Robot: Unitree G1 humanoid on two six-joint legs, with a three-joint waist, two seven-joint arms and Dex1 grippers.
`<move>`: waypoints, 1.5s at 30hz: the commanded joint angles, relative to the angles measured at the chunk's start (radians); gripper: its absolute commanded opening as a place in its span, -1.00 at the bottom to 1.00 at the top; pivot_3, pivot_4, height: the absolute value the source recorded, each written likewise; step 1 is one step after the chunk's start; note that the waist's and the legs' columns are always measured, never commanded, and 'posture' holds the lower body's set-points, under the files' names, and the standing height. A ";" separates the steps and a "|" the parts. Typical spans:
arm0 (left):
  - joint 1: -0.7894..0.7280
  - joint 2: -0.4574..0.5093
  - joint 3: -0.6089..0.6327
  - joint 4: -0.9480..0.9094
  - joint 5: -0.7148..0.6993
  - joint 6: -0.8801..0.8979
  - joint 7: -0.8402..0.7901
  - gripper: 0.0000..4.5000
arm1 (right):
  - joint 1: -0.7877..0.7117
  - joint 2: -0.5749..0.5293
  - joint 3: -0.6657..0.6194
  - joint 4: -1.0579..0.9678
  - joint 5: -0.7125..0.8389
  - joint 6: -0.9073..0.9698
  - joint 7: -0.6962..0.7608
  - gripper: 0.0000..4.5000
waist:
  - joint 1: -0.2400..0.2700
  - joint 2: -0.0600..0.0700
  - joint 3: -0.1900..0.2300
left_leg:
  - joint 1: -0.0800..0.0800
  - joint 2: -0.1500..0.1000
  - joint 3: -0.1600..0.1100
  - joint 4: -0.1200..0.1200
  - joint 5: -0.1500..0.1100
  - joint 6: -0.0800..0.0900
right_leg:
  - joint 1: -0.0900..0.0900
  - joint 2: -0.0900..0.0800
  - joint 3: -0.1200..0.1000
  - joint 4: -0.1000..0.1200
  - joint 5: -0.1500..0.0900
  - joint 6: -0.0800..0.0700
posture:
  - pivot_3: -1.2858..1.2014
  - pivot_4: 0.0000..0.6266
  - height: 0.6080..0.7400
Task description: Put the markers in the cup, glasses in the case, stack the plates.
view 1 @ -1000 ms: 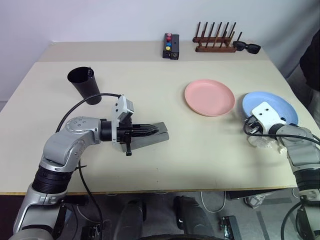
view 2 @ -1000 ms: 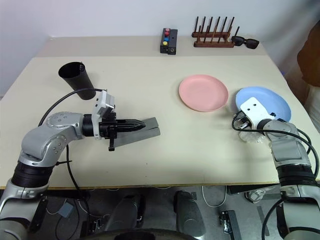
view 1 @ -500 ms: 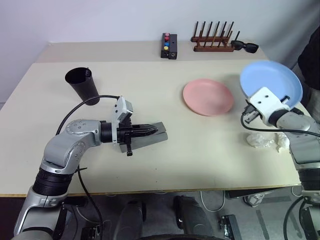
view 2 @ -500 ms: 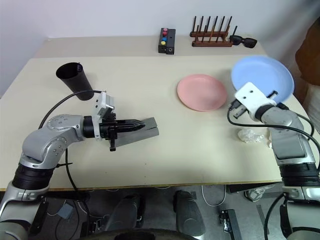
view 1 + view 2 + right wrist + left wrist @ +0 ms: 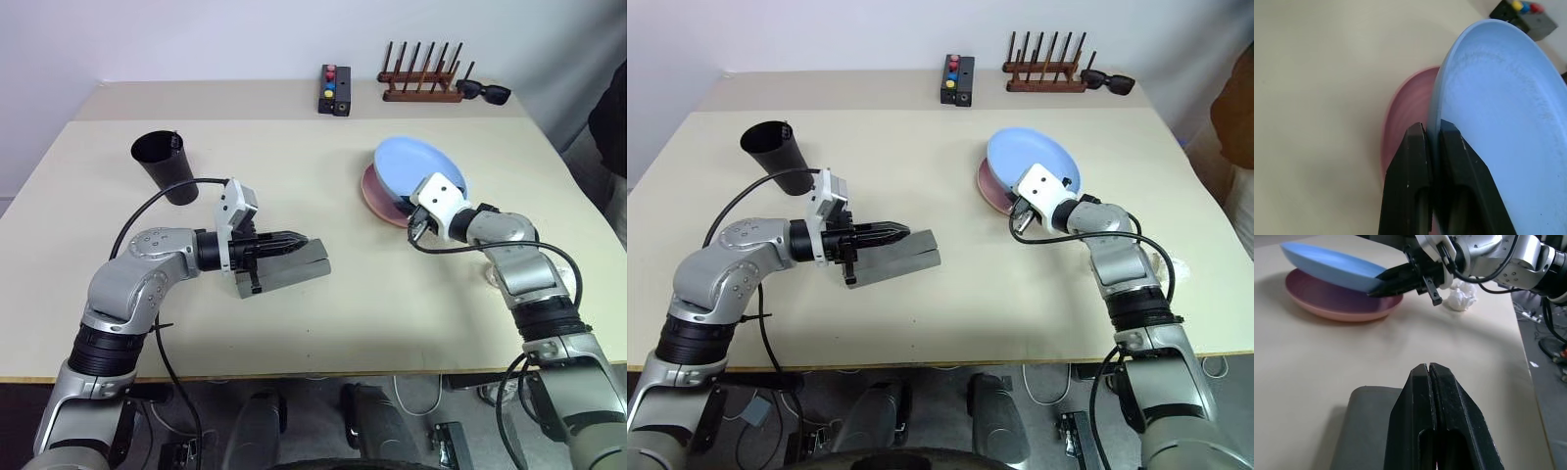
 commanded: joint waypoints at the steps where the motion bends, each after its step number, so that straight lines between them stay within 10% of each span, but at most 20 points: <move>1: 0.007 0.003 0.034 -0.043 -0.020 -0.013 0.012 -1.00 | -0.032 -0.007 -0.022 -0.006 0.007 -0.048 0.012 -0.12 | -0.001 0.000 0.000 | 0.000 0.000 0.000 0.000 0.000 0.000 | 0.000 0.000 0.000 0.000 0.000 0.000 | 0.03 -0.52 0.92; 4: 0.010 -0.002 0.034 -0.051 -0.021 -0.010 0.019 -1.00 | -0.004 -0.027 -0.036 -0.059 0.019 -0.054 0.032 0.52 | -0.001 0.000 0.000 | 0.000 0.000 0.000 0.000 0.000 0.000 | 0.000 0.000 0.000 0.000 0.000 0.000 | 0.03 -0.52 0.92; 14: -0.022 -0.064 -0.015 -0.063 -0.037 0.005 0.020 -1.00 | 0.340 -0.199 -0.312 -0.493 0.193 0.235 0.094 0.52 | 0.014 0.000 0.000 | -0.001 -0.001 -0.001 0.000 0.000 0.000 | 0.001 -0.001 0.000 0.000 0.000 0.000 | 0.03 -0.52 0.92; 20: -0.049 -0.101 -0.082 -0.055 -0.051 0.015 -0.021 -1.00 | 0.635 -0.239 -0.501 -0.660 0.240 0.380 0.081 0.98 | 0.001 0.001 -0.001 | 0.002 -0.001 0.000 0.000 0.000 0.000 | 0.003 0.000 0.000 0.000 -0.002 -0.003 | 0.03 -0.52 0.92; 31: -0.091 -0.144 -0.175 -0.010 -0.007 -0.034 -0.077 -1.00 | 0.707 -0.155 -0.480 -0.576 0.185 0.487 -0.093 0.98 | 0.001 0.000 -0.001 | 0.002 0.000 0.001 0.001 0.000 0.000 | 0.003 0.001 0.001 -0.001 -0.003 -0.002 | 0.03 -0.52 0.92; 35: -0.069 -0.144 -0.169 -0.026 -0.006 -0.039 -0.063 -1.00 | 0.678 -0.153 -0.468 -0.523 0.171 0.468 -0.125 0.41 | 0.003 0.001 -0.001 | 0.002 0.000 0.001 0.001 0.000 0.000 | 0.003 0.001 0.001 -0.001 -0.002 -0.004 | 0.03 -0.52 0.92; 41: -0.019 -0.146 -0.145 -0.060 -0.010 -0.040 -0.015 -1.00 | 0.635 -0.182 -0.465 -0.529 0.175 0.475 -0.125 -0.98 | 0.003 0.001 -0.001 | 0.001 0.000 0.001 0.001 0.000 0.000 | 0.002 0.001 0.001 -0.001 -0.002 -0.004 | 0.03 -0.52 0.92; 45: -0.011 -0.146 -0.124 -0.052 -0.008 -0.049 0.015 -1.00 | 0.582 -0.199 -0.453 -0.557 0.164 0.452 -0.132 -0.98 | 0.002 0.001 -0.001 | 0.001 0.000 0.001 0.001 0.000 0.000 | 0.003 0.001 0.001 -0.001 -0.003 -0.003 | 0.03 -0.52 0.92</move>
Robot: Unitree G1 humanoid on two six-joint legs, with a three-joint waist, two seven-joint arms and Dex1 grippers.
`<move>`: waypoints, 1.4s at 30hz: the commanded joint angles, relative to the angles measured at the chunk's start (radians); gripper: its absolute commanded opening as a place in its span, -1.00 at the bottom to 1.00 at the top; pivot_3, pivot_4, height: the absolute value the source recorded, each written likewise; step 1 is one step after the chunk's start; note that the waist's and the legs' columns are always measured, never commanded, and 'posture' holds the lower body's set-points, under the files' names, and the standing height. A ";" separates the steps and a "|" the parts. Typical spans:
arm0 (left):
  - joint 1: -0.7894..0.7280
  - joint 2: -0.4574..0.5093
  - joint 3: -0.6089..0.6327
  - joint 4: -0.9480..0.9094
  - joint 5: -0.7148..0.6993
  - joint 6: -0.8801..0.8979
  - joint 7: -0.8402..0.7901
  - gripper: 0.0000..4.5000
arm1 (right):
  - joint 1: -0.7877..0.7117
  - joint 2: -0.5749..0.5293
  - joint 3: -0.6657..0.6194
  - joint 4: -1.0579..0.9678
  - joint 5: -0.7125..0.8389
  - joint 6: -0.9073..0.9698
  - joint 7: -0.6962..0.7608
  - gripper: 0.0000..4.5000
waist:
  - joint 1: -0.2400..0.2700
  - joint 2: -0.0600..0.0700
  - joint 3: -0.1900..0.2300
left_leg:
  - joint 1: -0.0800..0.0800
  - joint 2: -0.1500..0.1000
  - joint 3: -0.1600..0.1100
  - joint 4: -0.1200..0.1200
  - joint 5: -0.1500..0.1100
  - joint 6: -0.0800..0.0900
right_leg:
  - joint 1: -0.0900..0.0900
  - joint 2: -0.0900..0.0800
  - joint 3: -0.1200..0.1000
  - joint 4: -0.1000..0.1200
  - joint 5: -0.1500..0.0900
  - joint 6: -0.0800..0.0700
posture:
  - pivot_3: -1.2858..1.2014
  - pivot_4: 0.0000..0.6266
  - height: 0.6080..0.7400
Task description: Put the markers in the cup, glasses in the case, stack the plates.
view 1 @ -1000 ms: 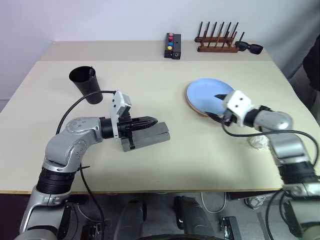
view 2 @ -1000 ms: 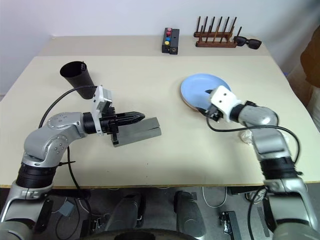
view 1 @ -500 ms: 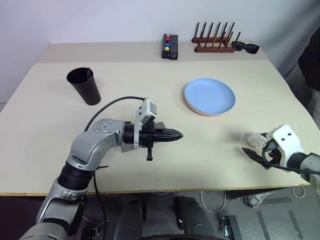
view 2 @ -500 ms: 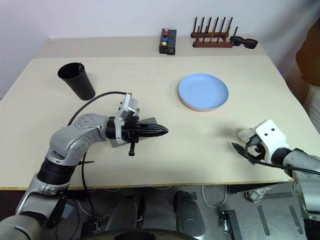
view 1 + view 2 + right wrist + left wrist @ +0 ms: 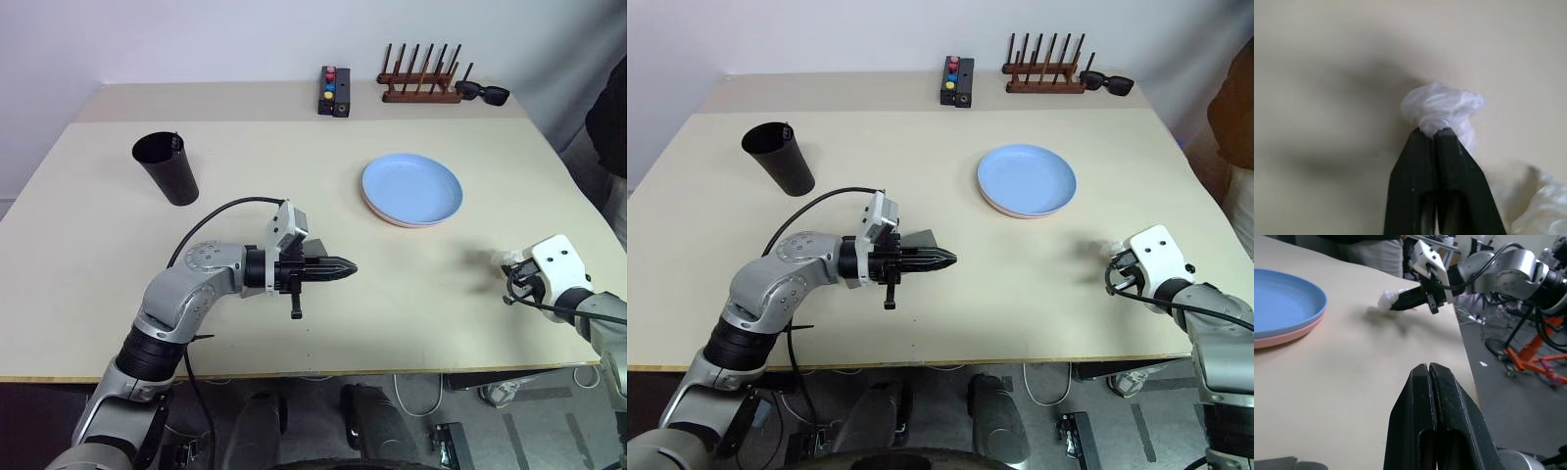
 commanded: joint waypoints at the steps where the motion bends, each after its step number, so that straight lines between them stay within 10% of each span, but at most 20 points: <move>1: -0.001 -0.004 0.046 -0.023 -0.005 -0.024 0.025 -1.00 | -0.060 -0.026 -0.006 -0.055 -0.004 -0.038 -0.006 -0.98 | -0.002 0.000 0.000 | 0.000 0.000 0.000 0.000 0.000 0.000 | 0.000 0.000 0.000 0.000 0.000 0.000 | 0.03 -0.52 0.92; 13: -0.007 -0.012 0.111 0.012 0.005 -0.047 0.084 -1.00 | -0.619 0.224 0.254 0.437 -0.053 -0.279 -0.033 -0.98 | -0.005 -0.001 0.001 | -0.002 0.000 -0.003 -0.002 0.000 0.000 | -0.003 0.001 -0.002 0.000 0.004 0.003 | 0.03 -0.52 0.92; 18: 0.020 -0.010 0.117 -0.019 0.001 -0.040 0.103 -1.00 | -0.660 0.232 0.278 0.545 -0.065 -0.348 -0.017 -0.18 | 0.001 0.000 0.001 | -0.003 -0.001 0.000 -0.003 -0.001 0.002 | -0.005 -0.002 -0.001 0.000 0.004 0.004 | 0.03 -0.52 0.92; 21: 0.026 -0.012 0.118 -0.026 0.000 -0.036 0.112 -1.00 | -0.645 0.222 0.270 0.520 -0.063 -0.368 -0.024 0.49 | -0.001 0.000 0.001 | -0.003 -0.001 -0.001 -0.003 -0.001 0.002 | -0.005 -0.002 -0.001 0.000 0.004 0.004 | 0.03 -0.52 0.92; 33: -0.013 -0.062 0.067 -0.020 -0.005 -0.017 0.098 -1.00 | -0.209 0.001 -0.067 0.088 0.037 -0.118 -0.022 0.49 | 0.003 0.000 0.001 | -0.002 -0.002 -0.001 -0.001 -0.001 0.001 | -0.002 -0.002 -0.001 0.000 0.003 0.004 | 0.03 -0.52 0.92; 36: -0.021 -0.064 0.046 -0.007 -0.001 -0.021 0.075 -1.00 | -0.079 -0.013 -0.141 0.031 0.029 -0.058 -0.040 0.99 | -0.003 0.000 0.000 | -0.001 -0.001 -0.001 -0.001 -0.001 0.001 | -0.001 -0.001 0.000 0.000 0.001 0.000 | 0.03 -0.52 0.92; 42: -0.046 -0.070 0.033 0.022 0.004 -0.029 0.053 -1.00 | 0.013 0.031 -0.205 0.019 0.037 0.089 -0.132 0.99 | -0.005 0.002 -0.001 | 0.001 0.000 0.002 -0.001 0.000 0.001 | -0.001 0.001 0.002 0.000 0.001 0.000 | 0.03 -0.52 0.92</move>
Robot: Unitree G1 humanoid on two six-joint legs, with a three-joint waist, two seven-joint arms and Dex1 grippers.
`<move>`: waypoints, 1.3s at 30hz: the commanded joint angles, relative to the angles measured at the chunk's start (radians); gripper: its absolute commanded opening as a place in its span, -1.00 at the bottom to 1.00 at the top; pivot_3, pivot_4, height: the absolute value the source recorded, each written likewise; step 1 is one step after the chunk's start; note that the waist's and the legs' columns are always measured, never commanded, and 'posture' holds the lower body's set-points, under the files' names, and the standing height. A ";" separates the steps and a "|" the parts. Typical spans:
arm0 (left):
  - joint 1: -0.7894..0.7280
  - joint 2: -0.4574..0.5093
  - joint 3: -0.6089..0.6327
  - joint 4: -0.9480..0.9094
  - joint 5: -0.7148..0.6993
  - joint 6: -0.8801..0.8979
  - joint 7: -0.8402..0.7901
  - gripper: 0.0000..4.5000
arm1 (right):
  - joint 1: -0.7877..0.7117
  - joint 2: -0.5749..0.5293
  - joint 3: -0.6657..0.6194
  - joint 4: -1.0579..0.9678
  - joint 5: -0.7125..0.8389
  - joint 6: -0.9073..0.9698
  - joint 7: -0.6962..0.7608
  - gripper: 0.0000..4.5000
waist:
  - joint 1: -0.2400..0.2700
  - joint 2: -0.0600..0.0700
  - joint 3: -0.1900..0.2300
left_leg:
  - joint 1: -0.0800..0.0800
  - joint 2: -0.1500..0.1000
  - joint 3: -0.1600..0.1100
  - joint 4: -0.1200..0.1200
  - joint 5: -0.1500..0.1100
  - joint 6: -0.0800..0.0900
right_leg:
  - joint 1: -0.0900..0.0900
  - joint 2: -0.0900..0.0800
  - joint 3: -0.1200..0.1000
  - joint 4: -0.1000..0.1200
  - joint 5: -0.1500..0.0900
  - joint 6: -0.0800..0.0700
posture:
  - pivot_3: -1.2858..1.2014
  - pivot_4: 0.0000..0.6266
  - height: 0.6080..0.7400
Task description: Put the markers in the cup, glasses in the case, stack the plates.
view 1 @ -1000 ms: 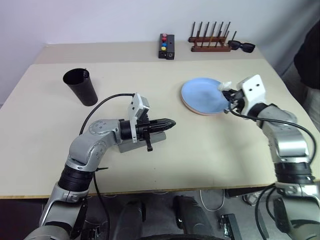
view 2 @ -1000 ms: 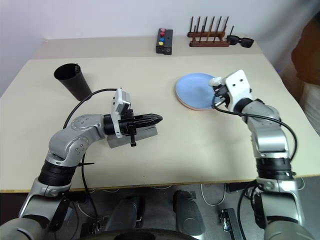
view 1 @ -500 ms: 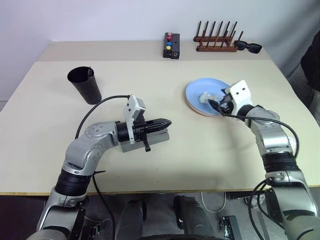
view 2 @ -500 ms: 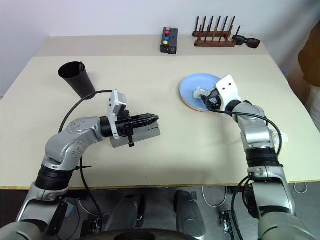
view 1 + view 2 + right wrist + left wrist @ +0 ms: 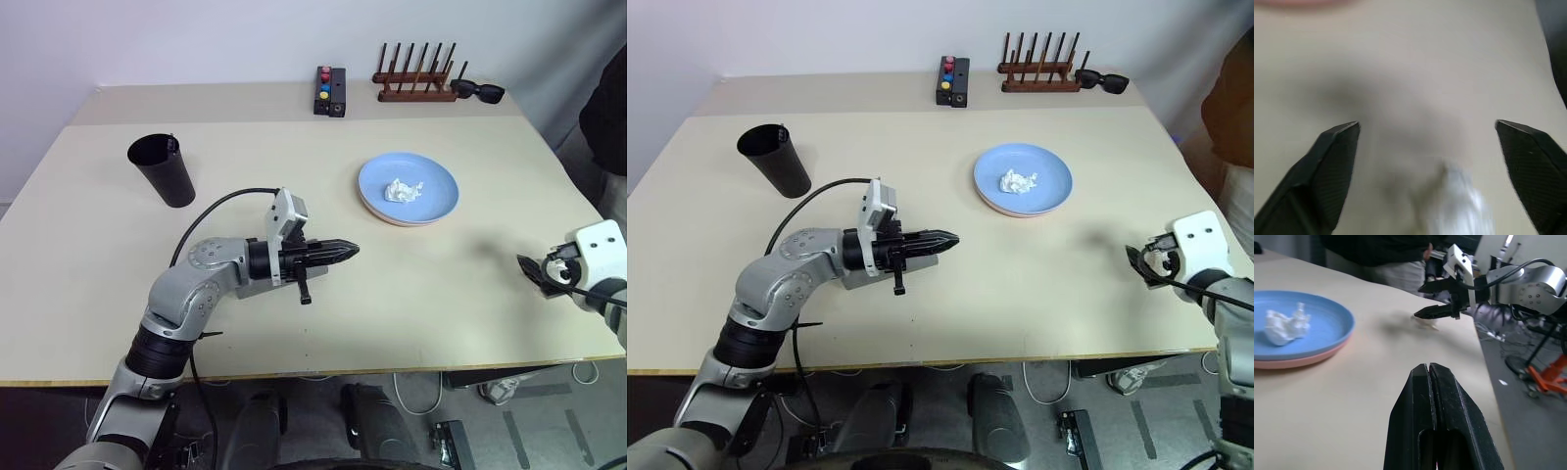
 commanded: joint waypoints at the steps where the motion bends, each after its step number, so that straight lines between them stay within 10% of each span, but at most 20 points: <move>1: -0.031 -0.004 0.006 0.002 -0.004 -0.015 -0.015 -1.00 | -0.003 0.026 -0.056 -0.021 0.018 0.086 -0.066 0.99 | 0.003 0.000 0.000 | 0.000 0.000 0.000 0.000 0.000 0.000 | 0.000 0.000 0.000 0.000 0.000 0.000 | 0.03 -0.52 0.92; 7: -0.028 0.000 0.012 -0.003 -0.004 -0.015 -0.013 -1.00 | -0.052 0.074 -0.070 0.063 0.041 0.158 -0.136 0.76 | 0.005 0.000 0.000 | -0.001 0.000 0.000 0.000 0.000 0.000 | 0.000 0.000 0.000 -0.001 0.000 0.000 | 0.03 -0.52 0.92; 15: -0.004 0.012 0.021 -0.019 -0.006 -0.014 -0.001 -1.00 | -0.091 0.059 -0.056 0.089 0.046 0.158 -0.154 -0.98 | 0.004 0.000 0.000 | -0.001 0.000 0.000 0.000 0.000 0.000 | 0.000 0.000 0.000 -0.001 0.000 0.000 | 0.03 -0.52 0.92; 24: -0.013 0.003 0.063 0.014 -0.010 -0.024 0.036 -1.00 | -0.335 0.137 0.155 -0.072 0.090 0.048 -0.092 -0.98 | -0.022 0.000 0.000 | -0.001 0.001 -0.001 0.000 0.000 0.000 | -0.001 0.001 0.000 0.000 -0.001 0.002 | 0.03 -0.52 0.92; 33: 0.018 0.020 0.111 -0.014 -0.005 -0.026 0.081 -1.00 | -0.612 0.271 0.376 0.308 0.002 -0.134 -0.072 -0.98 | -0.010 0.000 0.000 | -0.003 -0.001 -0.002 -0.001 0.000 0.000 | -0.001 -0.002 -0.001 -0.001 0.002 0.004 | 0.03 -0.52 0.92; 39: 0.055 0.041 0.145 -0.052 -0.011 -0.019 0.113 -1.00 | -0.636 0.266 0.385 0.366 -0.004 -0.195 -0.041 0.11 | -0.012 0.000 0.001 | -0.003 -0.001 -0.002 -0.002 0.000 0.000 | -0.002 -0.002 -0.001 -0.001 0.002 0.004 | 0.03 -0.52 0.92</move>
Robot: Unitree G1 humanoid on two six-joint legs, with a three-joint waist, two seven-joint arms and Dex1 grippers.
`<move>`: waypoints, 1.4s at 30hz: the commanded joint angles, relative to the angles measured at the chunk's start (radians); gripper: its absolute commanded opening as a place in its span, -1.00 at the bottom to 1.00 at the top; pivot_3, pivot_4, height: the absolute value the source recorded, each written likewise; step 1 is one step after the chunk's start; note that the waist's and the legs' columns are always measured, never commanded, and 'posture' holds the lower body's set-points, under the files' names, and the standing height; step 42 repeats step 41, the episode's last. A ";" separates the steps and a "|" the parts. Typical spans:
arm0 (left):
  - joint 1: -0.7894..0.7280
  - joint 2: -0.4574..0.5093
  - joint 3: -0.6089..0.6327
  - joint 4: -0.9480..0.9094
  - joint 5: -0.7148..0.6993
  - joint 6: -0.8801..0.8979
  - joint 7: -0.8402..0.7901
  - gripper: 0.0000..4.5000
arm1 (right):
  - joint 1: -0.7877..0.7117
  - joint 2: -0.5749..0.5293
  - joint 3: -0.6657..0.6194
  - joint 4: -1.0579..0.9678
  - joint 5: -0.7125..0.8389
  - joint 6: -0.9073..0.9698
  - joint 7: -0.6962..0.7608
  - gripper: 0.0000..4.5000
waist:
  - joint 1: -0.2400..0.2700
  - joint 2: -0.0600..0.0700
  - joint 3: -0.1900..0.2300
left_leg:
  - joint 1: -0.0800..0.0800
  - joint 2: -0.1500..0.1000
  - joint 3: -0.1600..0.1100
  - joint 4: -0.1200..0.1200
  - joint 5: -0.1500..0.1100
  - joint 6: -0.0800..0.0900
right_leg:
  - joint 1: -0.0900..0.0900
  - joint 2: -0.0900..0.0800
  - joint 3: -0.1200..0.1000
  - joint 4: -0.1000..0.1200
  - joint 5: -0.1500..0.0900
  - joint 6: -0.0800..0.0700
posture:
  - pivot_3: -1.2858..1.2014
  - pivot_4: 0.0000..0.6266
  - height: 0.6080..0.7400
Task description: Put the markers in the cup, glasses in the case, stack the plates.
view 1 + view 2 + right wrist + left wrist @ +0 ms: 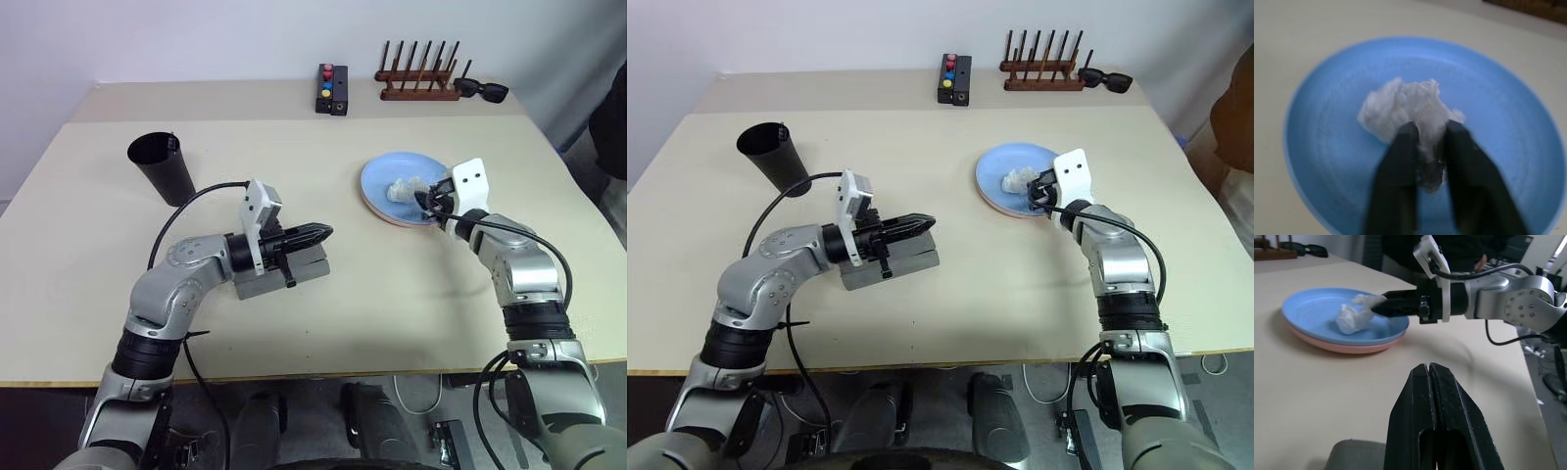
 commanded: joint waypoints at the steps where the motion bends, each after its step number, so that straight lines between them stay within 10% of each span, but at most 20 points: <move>1: 0.009 0.015 0.037 -0.050 -0.012 -0.010 0.018 -1.00 | -0.023 -0.017 -0.013 -0.039 -0.006 -0.053 0.012 0.35 | -0.003 0.000 0.000 | 0.000 0.000 0.000 0.000 0.000 0.000 | 0.000 0.000 0.000 0.000 0.000 0.000 | 0.03 -0.52 0.92; 22: 0.389 0.339 0.448 0.003 0.056 -0.145 0.006 -1.00 | 0.601 -0.353 -0.410 -0.478 0.331 -0.014 0.470 0.55 | -0.008 -0.001 0.001 | 0.002 0.003 0.002 0.000 0.000 0.001 | 0.000 0.000 0.000 0.000 -0.003 -0.004 | 0.03 -0.52 0.92; 42: 0.539 0.348 0.556 -0.023 0.070 -0.157 0.064 -1.00 | 0.450 -0.353 -0.328 -0.284 0.282 -0.088 0.477 0.55 | -0.006 -0.002 0.001 | 0.001 0.004 0.003 0.000 -0.001 0.000 | -0.001 -0.001 0.001 -0.001 -0.003 -0.005 | 0.03 -0.52 0.92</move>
